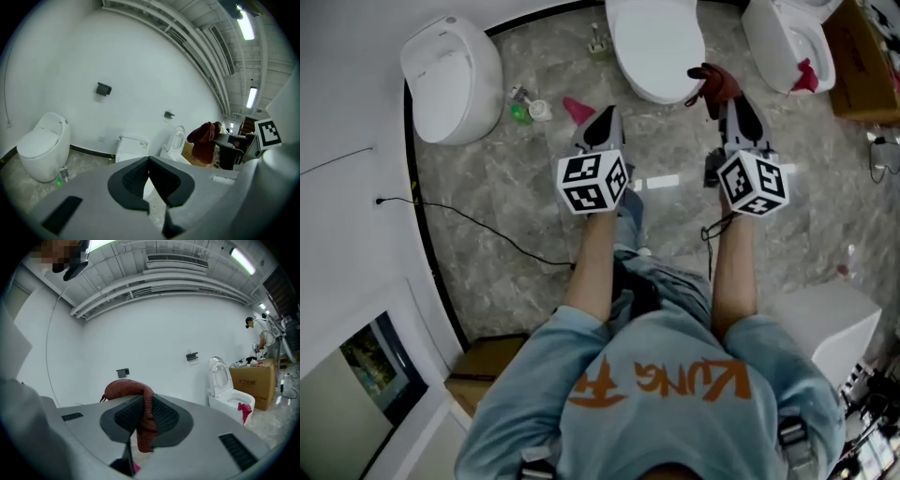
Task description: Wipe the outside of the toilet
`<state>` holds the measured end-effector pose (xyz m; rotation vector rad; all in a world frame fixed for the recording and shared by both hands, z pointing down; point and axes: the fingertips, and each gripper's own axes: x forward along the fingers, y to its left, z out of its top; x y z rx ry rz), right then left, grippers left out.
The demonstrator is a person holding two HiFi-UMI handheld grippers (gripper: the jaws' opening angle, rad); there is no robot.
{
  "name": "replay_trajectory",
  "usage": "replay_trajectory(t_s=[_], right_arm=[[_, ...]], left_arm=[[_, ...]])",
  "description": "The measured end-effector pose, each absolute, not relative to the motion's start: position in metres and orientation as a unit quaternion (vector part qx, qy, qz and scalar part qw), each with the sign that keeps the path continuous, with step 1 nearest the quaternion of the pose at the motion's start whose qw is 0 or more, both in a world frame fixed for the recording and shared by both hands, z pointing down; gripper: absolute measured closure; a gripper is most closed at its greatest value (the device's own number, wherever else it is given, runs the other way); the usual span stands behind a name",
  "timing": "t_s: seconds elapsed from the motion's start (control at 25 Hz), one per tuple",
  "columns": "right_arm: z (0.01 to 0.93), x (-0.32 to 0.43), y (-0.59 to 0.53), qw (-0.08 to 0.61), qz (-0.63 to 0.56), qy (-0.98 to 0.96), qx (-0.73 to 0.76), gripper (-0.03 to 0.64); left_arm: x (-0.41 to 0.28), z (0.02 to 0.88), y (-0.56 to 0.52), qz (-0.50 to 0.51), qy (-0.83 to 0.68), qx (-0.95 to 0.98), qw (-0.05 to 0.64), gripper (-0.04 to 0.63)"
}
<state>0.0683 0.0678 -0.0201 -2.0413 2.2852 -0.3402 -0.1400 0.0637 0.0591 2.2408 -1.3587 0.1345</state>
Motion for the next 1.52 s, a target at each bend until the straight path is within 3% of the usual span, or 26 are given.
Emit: replay_trajectory(t_s=[0.36, 1.0, 1.52], right_arm=[[0.020, 0.041, -0.026, 0.001, -0.145, 0.752, -0.643, 0.565], [0.160, 0.079, -0.043, -0.087, -0.228, 0.781, -0.574, 0.565], [0.316, 0.047, -0.030, -0.132, -0.274, 0.819, -0.487, 0.565]], left_arm=[[-0.156, 0.092, -0.030, 0.045, -0.512, 0.806, 0.293, 0.601], [-0.081, 0.212, -0.027, 0.101, -0.516, 0.777, 0.346, 0.601], [-0.072, 0.351, -0.014, 0.136, -0.523, 0.758, 0.366, 0.601]])
